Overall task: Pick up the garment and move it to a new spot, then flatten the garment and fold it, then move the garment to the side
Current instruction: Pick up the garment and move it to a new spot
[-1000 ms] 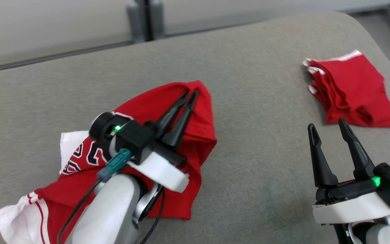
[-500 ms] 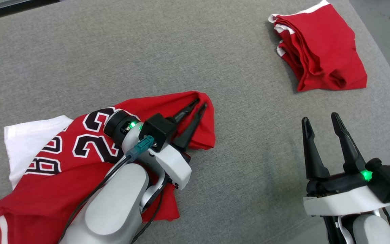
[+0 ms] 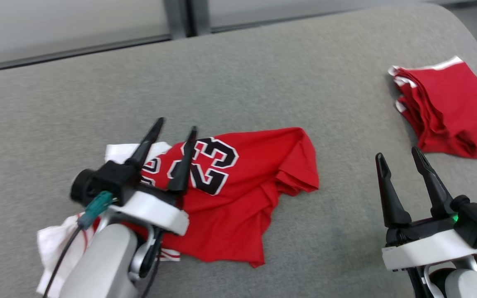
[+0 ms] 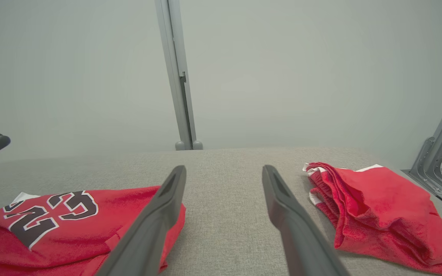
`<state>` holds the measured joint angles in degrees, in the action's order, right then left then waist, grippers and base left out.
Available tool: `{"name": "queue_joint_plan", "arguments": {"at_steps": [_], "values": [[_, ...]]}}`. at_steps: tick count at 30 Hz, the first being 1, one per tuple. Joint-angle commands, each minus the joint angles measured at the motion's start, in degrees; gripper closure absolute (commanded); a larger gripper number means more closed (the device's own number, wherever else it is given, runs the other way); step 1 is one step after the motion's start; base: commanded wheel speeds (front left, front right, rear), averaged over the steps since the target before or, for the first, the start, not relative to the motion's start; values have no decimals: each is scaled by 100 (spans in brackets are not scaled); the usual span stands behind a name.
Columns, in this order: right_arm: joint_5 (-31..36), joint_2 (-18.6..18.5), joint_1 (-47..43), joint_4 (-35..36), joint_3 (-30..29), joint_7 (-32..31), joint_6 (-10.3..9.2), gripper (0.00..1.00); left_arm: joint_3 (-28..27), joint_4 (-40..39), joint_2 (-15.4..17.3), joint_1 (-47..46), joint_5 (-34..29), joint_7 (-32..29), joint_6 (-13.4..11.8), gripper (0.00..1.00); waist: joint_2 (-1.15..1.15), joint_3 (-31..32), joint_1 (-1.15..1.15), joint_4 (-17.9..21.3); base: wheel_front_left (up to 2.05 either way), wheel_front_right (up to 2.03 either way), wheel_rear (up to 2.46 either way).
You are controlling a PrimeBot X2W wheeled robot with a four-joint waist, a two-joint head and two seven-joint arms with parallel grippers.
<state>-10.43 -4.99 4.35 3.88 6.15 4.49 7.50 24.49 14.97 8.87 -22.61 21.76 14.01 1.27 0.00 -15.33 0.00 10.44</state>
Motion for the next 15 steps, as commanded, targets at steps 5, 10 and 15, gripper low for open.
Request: {"name": "queue_joint_plan", "arguments": {"at_steps": [5,10,15], "values": [[24,-134,-180,133,-44,-198,-2,0,-564,-112,223,499,211,88,-329,0,0,662,0,-769,0,0,0],[-11,-195,-365,178,-127,-344,-2,0,-1106,-217,367,992,344,112,-554,0,0,927,0,-1081,0,0,0],[-25,-225,-567,153,-157,-456,-2,0,-1483,-421,500,1537,332,112,-632,0,0,1171,0,-1250,0,0,0]]}}
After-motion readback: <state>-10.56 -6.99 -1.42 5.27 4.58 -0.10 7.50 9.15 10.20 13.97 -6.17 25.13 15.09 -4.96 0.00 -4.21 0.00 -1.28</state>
